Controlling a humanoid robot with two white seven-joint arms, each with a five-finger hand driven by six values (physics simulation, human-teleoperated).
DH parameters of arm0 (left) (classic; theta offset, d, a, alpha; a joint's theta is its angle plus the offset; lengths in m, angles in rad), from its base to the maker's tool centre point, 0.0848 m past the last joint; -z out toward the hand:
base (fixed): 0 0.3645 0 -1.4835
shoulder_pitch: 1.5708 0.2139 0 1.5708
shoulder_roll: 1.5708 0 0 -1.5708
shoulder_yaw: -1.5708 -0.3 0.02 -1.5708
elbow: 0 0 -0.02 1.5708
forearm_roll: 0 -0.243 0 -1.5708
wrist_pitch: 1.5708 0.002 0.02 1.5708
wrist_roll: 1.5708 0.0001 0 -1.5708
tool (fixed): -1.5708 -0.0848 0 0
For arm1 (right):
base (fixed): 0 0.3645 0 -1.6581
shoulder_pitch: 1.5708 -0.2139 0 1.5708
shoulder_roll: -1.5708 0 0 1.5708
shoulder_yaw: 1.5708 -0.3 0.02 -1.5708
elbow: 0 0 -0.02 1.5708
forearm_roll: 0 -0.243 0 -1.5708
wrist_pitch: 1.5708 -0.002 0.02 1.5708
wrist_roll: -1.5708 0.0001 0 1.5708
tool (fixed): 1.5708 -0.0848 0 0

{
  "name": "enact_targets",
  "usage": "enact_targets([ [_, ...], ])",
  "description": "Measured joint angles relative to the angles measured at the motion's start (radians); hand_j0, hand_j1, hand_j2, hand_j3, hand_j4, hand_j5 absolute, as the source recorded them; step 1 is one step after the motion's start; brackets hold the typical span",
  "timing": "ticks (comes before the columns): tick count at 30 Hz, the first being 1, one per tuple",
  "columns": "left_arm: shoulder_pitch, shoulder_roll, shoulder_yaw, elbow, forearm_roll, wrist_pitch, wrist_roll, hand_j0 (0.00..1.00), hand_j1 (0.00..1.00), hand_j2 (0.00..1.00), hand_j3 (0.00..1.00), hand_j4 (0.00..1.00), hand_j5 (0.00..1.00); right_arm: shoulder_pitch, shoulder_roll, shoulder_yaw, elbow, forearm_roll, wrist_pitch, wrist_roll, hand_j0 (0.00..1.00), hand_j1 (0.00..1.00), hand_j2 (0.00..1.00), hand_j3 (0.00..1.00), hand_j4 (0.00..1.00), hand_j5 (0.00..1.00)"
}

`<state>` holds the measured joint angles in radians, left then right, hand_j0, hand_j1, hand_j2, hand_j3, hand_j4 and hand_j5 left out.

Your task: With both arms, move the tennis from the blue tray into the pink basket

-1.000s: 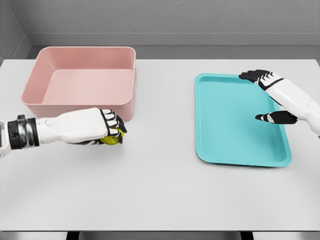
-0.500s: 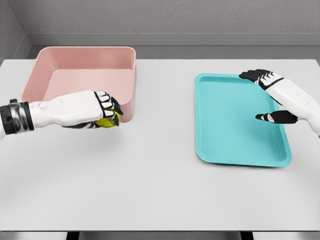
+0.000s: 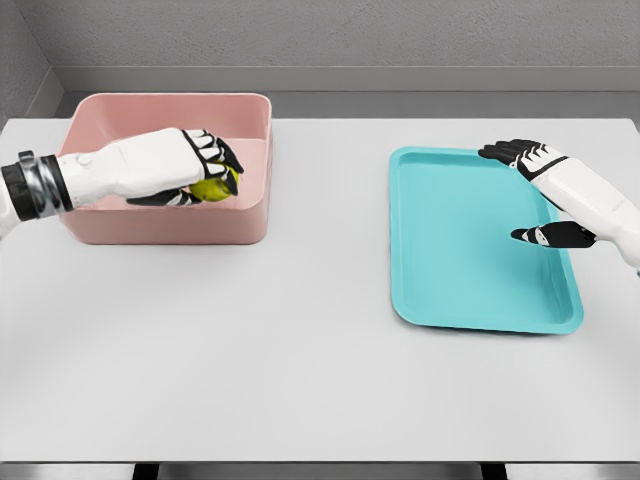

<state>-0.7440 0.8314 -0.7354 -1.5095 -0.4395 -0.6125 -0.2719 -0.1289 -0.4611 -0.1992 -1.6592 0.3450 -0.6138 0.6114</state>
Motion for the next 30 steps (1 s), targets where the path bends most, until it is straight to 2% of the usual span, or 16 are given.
enact_targets([
  [4, -0.057, -0.052, -0.013, 0.098, -0.001, 0.000, 0.000, 0.51, 0.51, 0.51, 0.51, 0.51, 0.51, 0.000, 0.000, 0.000, 0.001, 0.000, 0.000, 0.000, 1.00, 1.00, 1.00, 1.00, 1.00, 1.00],
  [12, -0.132, -0.137, -0.024, 0.325, -0.008, -0.001, -0.003, 0.53, 0.53, 0.53, 0.53, 0.53, 0.53, 0.000, 0.000, 0.000, 0.001, -0.003, 0.000, 0.000, 1.00, 1.00, 1.00, 1.00, 1.00, 1.00],
  [13, -0.141, -0.144, -0.023, 0.354, -0.007, -0.001, -0.003, 0.57, 0.57, 0.57, 0.57, 0.57, 0.57, 0.000, 0.000, 0.000, 0.000, -0.004, 0.000, 0.000, 1.00, 1.00, 1.00, 1.00, 1.00, 1.00],
  [14, -0.152, -0.150, -0.023, 0.385, -0.007, -0.001, -0.003, 0.68, 0.68, 0.68, 0.68, 0.68, 0.68, 0.000, 0.000, 0.000, 0.000, -0.005, 0.000, 0.000, 1.00, 1.00, 1.00, 1.00, 1.00, 1.00],
  [15, -0.156, -0.159, -0.021, 0.413, -0.005, -0.001, -0.002, 0.99, 0.99, 0.99, 0.99, 0.99, 0.99, 0.000, 0.000, 0.000, 0.000, -0.005, 0.000, 0.000, 1.00, 1.00, 1.00, 1.00, 1.00, 1.00],
  [19, -0.160, -0.176, -0.016, 0.467, 0.009, 0.000, 0.004, 1.00, 1.00, 1.00, 1.00, 1.00, 1.00, 0.002, -0.001, 0.000, 0.000, -0.006, 0.000, 0.000, 1.00, 1.00, 1.00, 1.00, 1.00, 1.00],
  [24, -0.163, -0.175, -0.013, 0.480, 0.021, 0.000, 0.005, 1.00, 1.00, 1.00, 1.00, 1.00, 1.00, 0.003, -0.001, 0.000, 0.001, -0.006, 0.000, 0.000, 1.00, 1.00, 1.00, 1.00, 1.00, 1.00],
  [27, -0.149, -0.139, -0.013, 0.474, 0.048, 0.000, 0.006, 1.00, 1.00, 1.00, 1.00, 1.00, 1.00, 0.005, -0.001, -0.001, 0.001, -0.006, 0.000, 0.000, 1.00, 1.00, 1.00, 1.00, 1.00, 1.00],
  [30, -0.106, -0.059, -0.012, 0.461, 0.096, 0.000, 0.006, 1.00, 1.00, 1.00, 1.00, 1.00, 1.00, 0.005, -0.001, -0.001, 0.001, -0.006, 0.000, 0.000, 1.00, 1.00, 1.00, 1.00, 1.00, 1.00],
])
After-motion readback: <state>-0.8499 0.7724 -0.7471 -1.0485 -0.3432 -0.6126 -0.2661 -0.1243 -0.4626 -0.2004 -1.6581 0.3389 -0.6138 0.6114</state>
